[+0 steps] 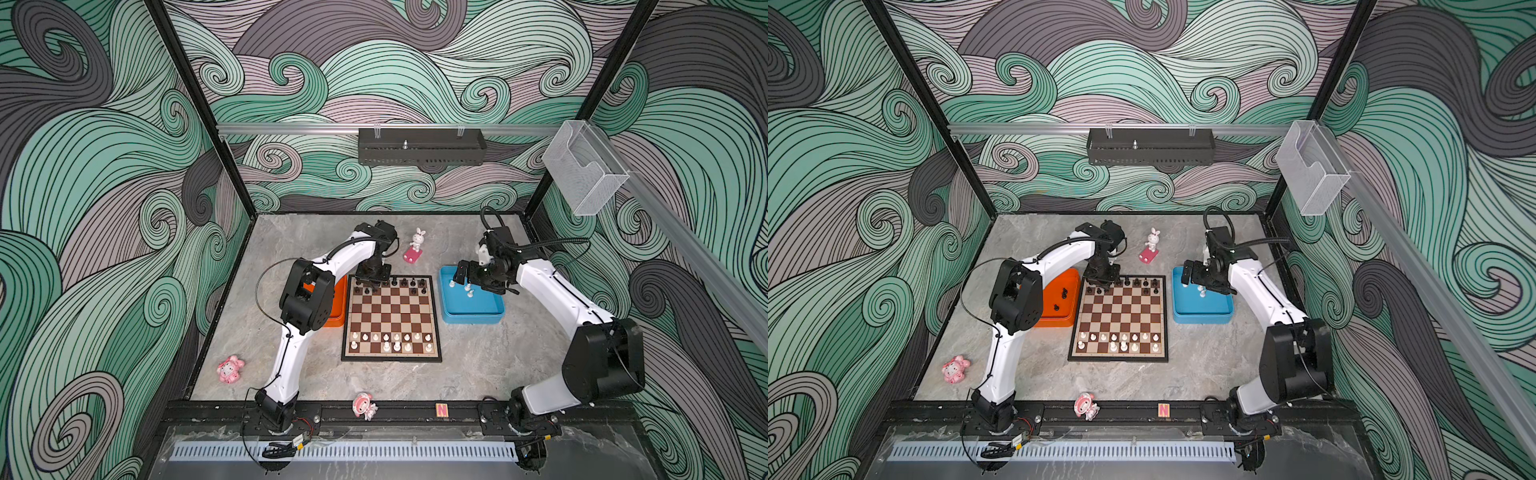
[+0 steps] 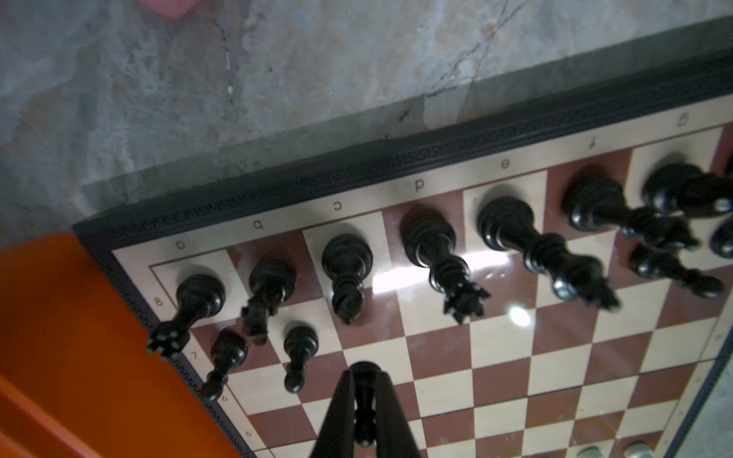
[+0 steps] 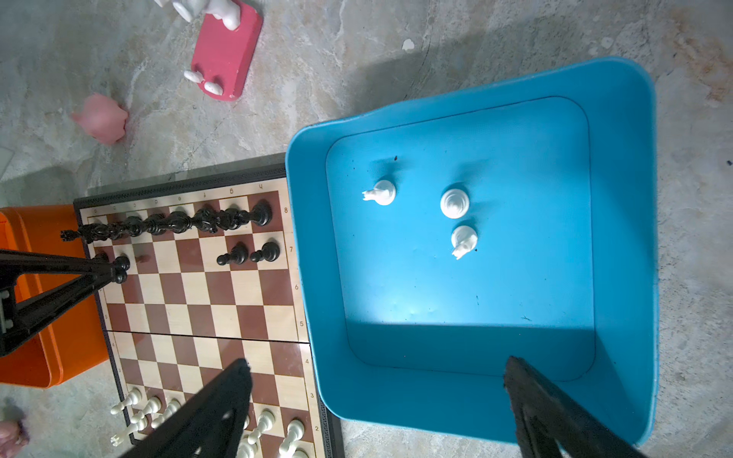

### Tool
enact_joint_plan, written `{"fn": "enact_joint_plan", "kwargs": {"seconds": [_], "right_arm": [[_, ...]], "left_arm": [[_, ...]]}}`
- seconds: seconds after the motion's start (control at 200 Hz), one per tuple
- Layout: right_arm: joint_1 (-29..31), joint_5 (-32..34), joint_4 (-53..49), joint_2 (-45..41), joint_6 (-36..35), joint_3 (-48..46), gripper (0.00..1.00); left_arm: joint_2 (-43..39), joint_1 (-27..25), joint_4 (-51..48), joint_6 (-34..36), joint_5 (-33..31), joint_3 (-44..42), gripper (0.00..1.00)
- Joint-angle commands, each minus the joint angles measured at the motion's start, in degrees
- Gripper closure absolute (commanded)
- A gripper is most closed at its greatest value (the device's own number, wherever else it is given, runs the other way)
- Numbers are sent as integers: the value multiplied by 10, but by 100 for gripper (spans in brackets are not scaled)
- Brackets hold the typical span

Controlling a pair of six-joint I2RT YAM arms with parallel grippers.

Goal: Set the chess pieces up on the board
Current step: 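Align the held black pawn above an empty square in the black pawn row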

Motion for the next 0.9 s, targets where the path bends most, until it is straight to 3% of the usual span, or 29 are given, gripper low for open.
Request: {"fn": "enact_joint_plan", "kwargs": {"seconds": [0.0, 0.896], "right_arm": [[-6, -8, -1, -16, -7, -5, 0], [-16, -15, 0, -10, -11, -7, 0]], "left_arm": [[10, -2, 6, -14, -15, 21, 89], [25, -3, 21, -27, -11, 25, 88]]}}
